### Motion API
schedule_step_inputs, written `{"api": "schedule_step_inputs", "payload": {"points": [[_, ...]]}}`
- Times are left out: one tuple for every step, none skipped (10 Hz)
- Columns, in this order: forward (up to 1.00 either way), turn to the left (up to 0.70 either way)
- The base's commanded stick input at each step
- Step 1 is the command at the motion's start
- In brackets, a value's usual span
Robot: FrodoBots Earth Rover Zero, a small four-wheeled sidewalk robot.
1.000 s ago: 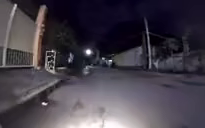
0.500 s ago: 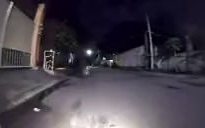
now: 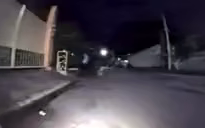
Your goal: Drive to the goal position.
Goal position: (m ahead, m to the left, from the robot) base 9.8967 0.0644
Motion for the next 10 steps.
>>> {"api": "schedule_step_inputs", "payload": {"points": [[0.50,0.26],[0.50,0.00],[0.50,0.00],[0.50,0.00],[0.50,0.00],[0.50,0.00],[0.50,0.00],[0.50,0.00],[0.50,0.00],[0.50,0.00]]}}
